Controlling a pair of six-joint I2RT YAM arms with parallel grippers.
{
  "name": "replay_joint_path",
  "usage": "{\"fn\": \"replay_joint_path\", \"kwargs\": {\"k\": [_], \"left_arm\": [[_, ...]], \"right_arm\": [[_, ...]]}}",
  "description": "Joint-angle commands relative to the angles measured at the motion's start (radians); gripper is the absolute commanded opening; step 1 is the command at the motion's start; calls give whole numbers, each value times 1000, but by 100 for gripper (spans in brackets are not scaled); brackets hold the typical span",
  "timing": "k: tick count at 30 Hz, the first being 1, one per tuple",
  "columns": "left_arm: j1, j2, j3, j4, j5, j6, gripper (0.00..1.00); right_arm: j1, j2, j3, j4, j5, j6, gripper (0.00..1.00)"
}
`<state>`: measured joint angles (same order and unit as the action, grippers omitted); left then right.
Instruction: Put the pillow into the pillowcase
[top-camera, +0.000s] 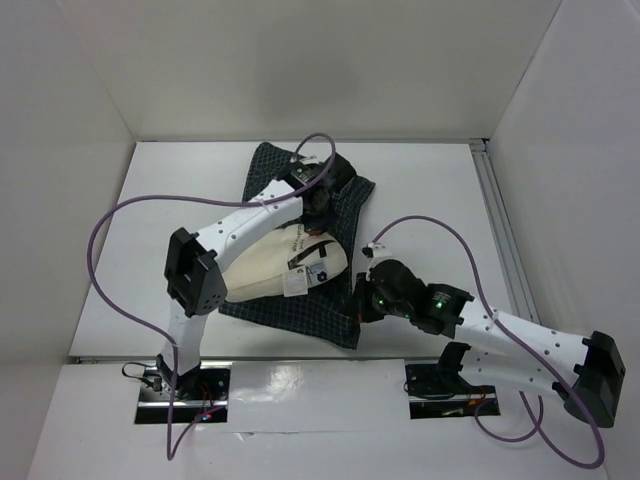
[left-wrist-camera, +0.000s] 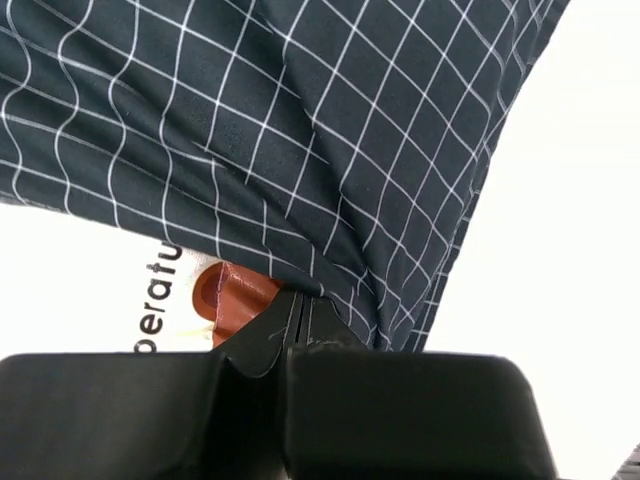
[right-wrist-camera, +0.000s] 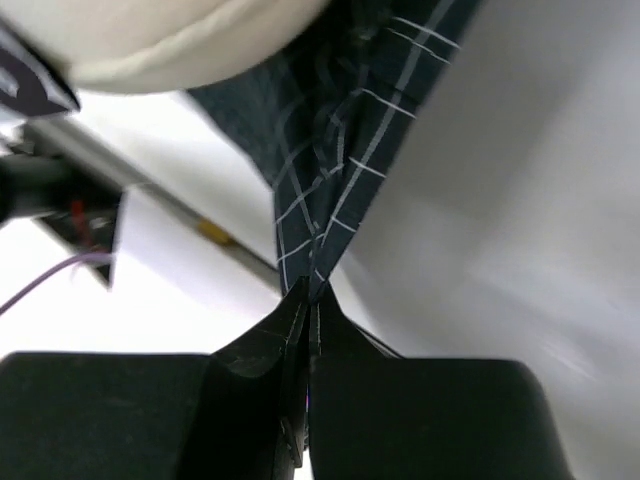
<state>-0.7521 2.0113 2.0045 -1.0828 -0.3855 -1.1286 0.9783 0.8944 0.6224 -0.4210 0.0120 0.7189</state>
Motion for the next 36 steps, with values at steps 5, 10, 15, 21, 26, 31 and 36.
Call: {"fn": "replay_joint_path", "kwargs": {"k": [5, 10, 15, 21, 26, 31, 36], "left_arm": [[-41, 79, 24, 141, -262, 85, 0], [-72, 6, -90, 141, -97, 232, 27], [-82, -176, -183, 141, 121, 332, 84], [-14, -468, -483, 161, 32, 342, 86], [230, -683, -734, 182, 106, 313, 85], [405, -789, -981, 279, 203, 323, 82], [510, -838, -1144, 395, 388, 366, 82]], "right_arm": [[40, -101, 123, -313, 66, 105, 0], [40, -101, 233, -418, 141, 117, 30], [40, 1, 324, -440, 184, 54, 80], [40, 211, 436, -273, 221, -48, 84], [74, 512, 539, -124, 267, -101, 87], [50, 756, 542, 19, 211, -124, 87], [-99, 784, 444, -30, 281, -102, 86]]}}
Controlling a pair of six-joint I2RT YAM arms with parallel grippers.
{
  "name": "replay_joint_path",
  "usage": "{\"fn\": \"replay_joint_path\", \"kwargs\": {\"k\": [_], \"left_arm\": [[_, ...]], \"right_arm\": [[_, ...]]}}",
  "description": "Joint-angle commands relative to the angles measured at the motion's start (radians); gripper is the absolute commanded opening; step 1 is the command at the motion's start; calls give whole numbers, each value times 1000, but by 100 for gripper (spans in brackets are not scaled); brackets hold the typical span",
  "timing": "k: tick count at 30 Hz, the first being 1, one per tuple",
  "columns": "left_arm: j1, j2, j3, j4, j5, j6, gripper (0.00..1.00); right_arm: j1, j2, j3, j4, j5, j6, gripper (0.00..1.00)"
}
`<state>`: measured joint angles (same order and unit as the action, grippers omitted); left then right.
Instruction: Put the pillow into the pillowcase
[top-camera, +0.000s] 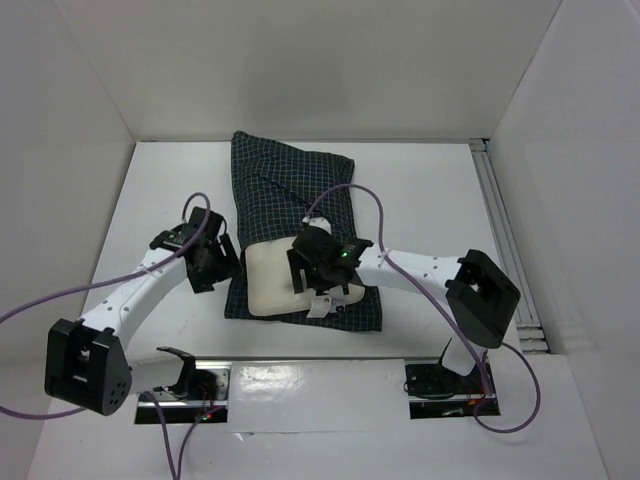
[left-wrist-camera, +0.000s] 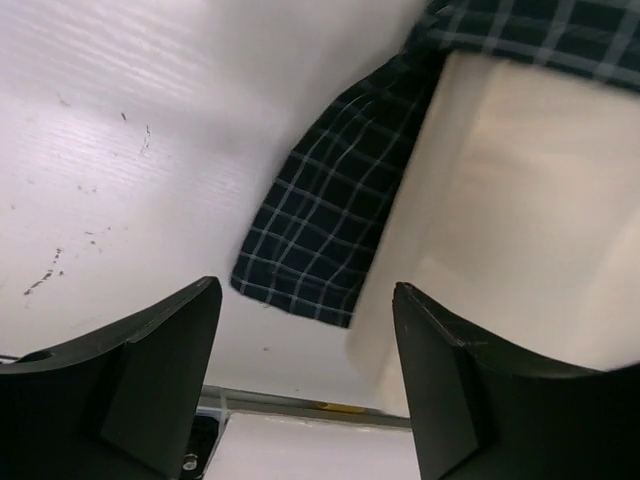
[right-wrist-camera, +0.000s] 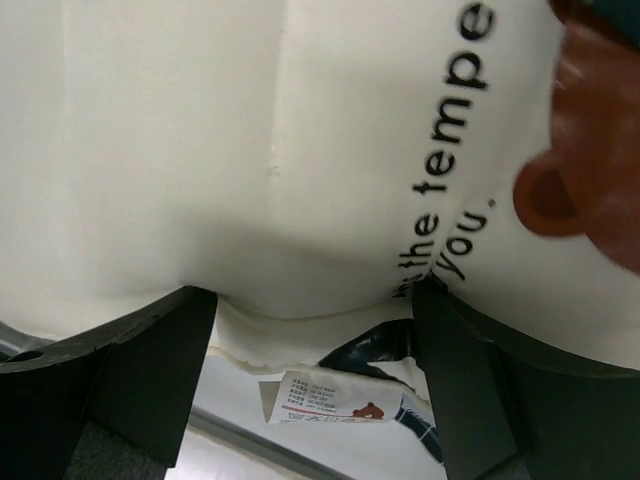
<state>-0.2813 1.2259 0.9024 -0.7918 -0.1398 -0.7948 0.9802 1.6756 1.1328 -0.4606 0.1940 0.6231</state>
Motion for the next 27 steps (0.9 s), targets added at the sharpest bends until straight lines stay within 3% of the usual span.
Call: {"fn": "replay_joint_path", "kwargs": {"k": [1, 5, 10, 15, 20, 22, 25, 27], "left_arm": [[39, -61, -89, 133, 172, 32, 82], [48, -115, -187, 196, 244, 23, 82], [48, -172, -254, 273, 298, 3, 83], [48, -184, -286, 328, 287, 3, 83], [57, -184, -286, 328, 264, -6, 83], [57, -184, -286, 328, 264, -6, 83], [57, -175, -295, 328, 264, -6, 83], [57, -175, -313, 388, 284, 25, 86]], "right_arm": [[-122, -11, -80, -4, 116, -6, 86], [-181, -123, -100, -88, 194, -26, 85], [-39, -159, 65, -154, 196, -77, 93], [98, 60, 295, -188, 274, -123, 99], [106, 287, 436, -173, 314, -168, 99], [69, 375, 446, -150, 296, -177, 74], [31, 365, 444, -161, 239, -177, 2], [31, 231, 376, -96, 193, -223, 0]]}}
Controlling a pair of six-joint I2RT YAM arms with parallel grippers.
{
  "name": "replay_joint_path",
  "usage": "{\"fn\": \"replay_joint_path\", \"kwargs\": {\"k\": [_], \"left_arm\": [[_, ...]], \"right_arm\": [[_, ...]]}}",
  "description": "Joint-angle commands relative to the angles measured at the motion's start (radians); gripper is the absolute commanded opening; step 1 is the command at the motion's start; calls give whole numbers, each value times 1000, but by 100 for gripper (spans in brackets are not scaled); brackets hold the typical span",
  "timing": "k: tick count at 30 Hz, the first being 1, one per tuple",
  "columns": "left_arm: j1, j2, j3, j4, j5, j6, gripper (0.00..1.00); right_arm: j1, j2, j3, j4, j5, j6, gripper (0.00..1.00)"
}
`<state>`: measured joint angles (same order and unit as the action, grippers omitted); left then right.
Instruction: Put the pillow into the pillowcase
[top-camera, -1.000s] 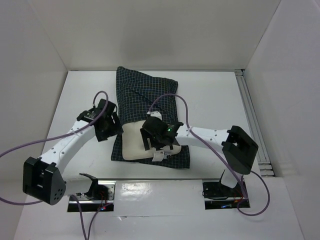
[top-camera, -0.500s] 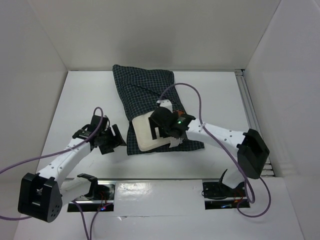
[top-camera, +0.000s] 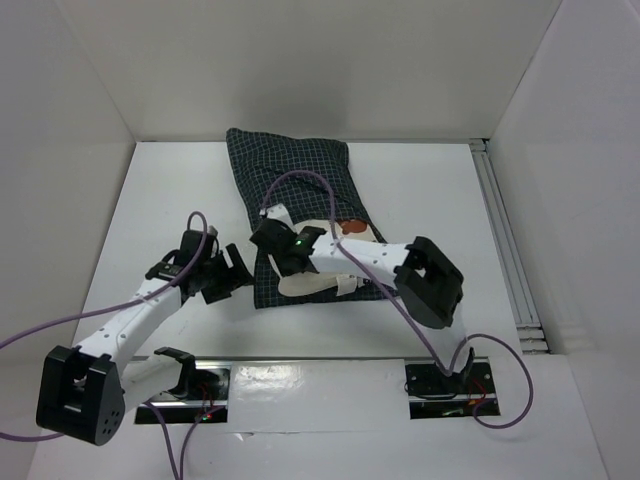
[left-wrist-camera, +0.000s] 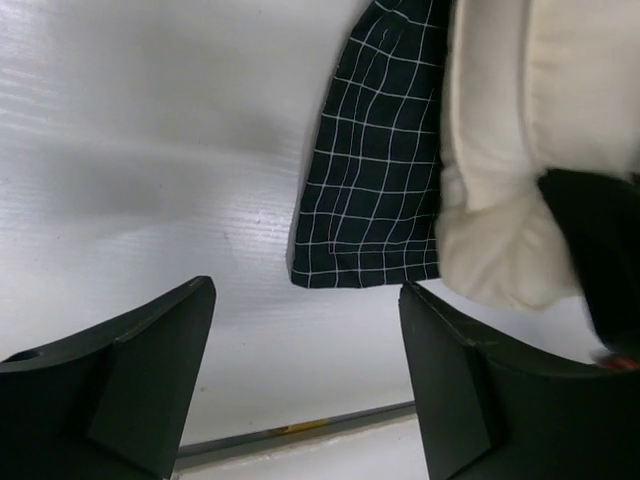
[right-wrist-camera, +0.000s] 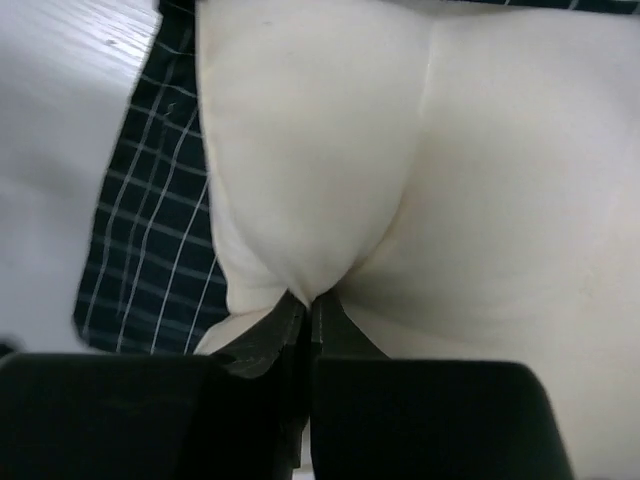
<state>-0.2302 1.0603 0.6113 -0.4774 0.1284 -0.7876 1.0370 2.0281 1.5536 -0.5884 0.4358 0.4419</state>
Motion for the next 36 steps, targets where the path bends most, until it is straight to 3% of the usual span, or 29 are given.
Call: {"fn": "replay_joint_path", "kwargs": {"k": [1, 7, 15, 16, 17, 18, 19, 22, 26, 30, 33, 36], "left_arm": [[6, 1, -39, 103, 34, 43, 88], [-55, 72, -35, 230, 34, 44, 94], [-77, 160, 2, 379, 62, 100, 92], [-86, 174, 16, 388, 74, 90, 86], [-86, 188, 25, 388, 83, 90, 55], [-86, 197, 39, 388, 102, 79, 13], [-86, 198, 48, 364, 102, 67, 0], [-86, 147, 39, 352, 213, 7, 0], [-144, -104, 19, 419, 287, -171, 0], [-193, -290, -25, 373, 326, -257, 0], [-261, -440, -128, 364, 303, -323, 0], [-310, -554, -212, 336, 303, -363, 0]], "right_arm": [[-26, -170, -64, 50, -74, -51, 0], [-37, -376, -87, 29, -196, -78, 0], [-46, -411, -96, -4, -216, -88, 0], [-46, -411, -105, -4, -216, -88, 0], [-46, -411, -105, -4, -216, -78, 0], [-46, -401, -105, -4, -207, -78, 0], [-46, -387, -105, -4, -207, -69, 0], [-57, -342, -66, -23, -187, -60, 0], [-57, -260, 230, -129, -86, -83, 0], [-40, -177, 200, -73, -153, -104, 0], [-121, -24, 218, -10, -209, -144, 0], [-207, 113, 386, -10, -227, -155, 0]]}}
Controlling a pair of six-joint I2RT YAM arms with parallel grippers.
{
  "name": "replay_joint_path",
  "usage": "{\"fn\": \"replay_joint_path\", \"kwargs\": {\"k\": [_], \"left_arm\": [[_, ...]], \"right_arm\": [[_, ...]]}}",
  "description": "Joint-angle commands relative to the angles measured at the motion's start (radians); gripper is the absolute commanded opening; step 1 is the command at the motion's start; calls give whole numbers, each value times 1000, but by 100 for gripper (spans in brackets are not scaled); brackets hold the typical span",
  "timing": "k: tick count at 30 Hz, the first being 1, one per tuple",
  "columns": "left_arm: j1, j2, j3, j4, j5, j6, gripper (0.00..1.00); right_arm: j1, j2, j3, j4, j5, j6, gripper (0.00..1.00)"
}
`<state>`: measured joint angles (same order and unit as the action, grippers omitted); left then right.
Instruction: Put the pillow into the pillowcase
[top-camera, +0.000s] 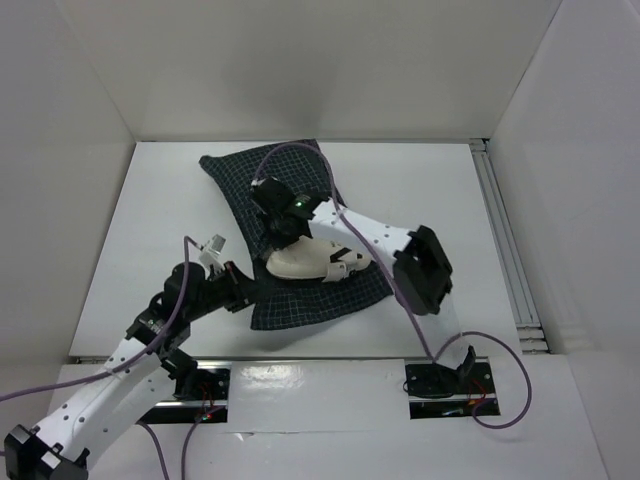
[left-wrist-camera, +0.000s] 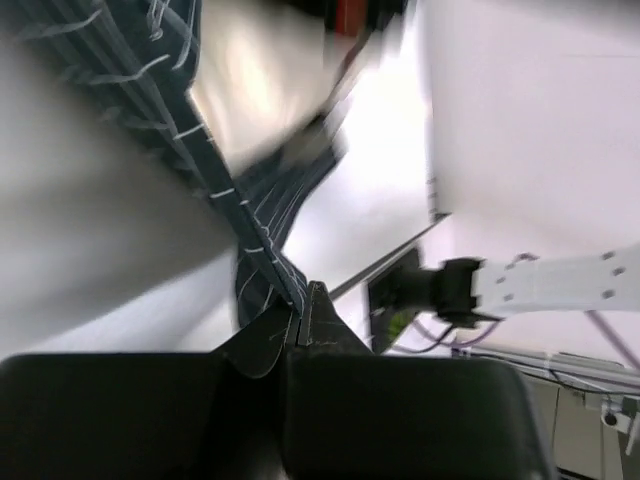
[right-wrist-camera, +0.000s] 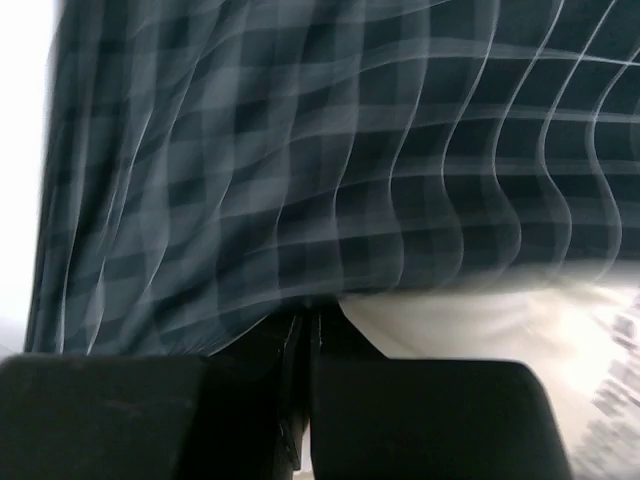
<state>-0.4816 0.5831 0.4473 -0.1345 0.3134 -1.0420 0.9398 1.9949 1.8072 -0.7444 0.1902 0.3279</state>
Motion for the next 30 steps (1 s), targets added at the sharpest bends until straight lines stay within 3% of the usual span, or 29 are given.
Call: {"fn": "replay_joint_path", "kwargs": {"k": [1, 4, 8, 11, 15, 20, 21, 22, 23, 24, 25, 27, 30], "left_arm": [[-69, -97, -59, -19, 106, -119, 0], [-78, -123, -50, -79, 85, -96, 0], [-78, -10, 51, -116, 108, -27, 0], [-89, 35, 82, -94, 144, -18, 0], [-127, 6, 19, -60, 144, -69, 0], [-127, -69, 65, -215, 35, -64, 0], [-127, -69, 88, -288, 0, -52, 7], [-127, -69, 149, -330, -20, -37, 19], [-127, -48, 184, -377, -39, -9, 56], [-127, -34, 217, -414, -60, 6, 72], [-127, -5, 276, -478, -74, 22, 79], [-127, 20, 330, -525, -114, 72, 86], [-127, 125, 439, -597, -232, 151, 78]], "right_arm": [[-125, 172, 189, 120, 18, -41, 0], [-167, 225, 464, 34, 5, -32, 0], [-161, 84, 561, 75, 5, -23, 0], [-101, -30, 408, 149, 37, -14, 0], [-38, -56, 103, 258, 2, 46, 0], [22, -120, -234, 377, -83, 117, 0], [33, -145, -270, 378, -101, 117, 0], [33, -186, -313, 378, -141, 117, 3], [33, -209, -328, 349, -141, 117, 30], [33, -235, -342, 337, -152, 108, 47], [33, -298, -373, 323, -129, 108, 62], [33, -370, -410, 292, -85, 121, 76], [-48, -511, -525, 292, -71, 163, 74]]}}
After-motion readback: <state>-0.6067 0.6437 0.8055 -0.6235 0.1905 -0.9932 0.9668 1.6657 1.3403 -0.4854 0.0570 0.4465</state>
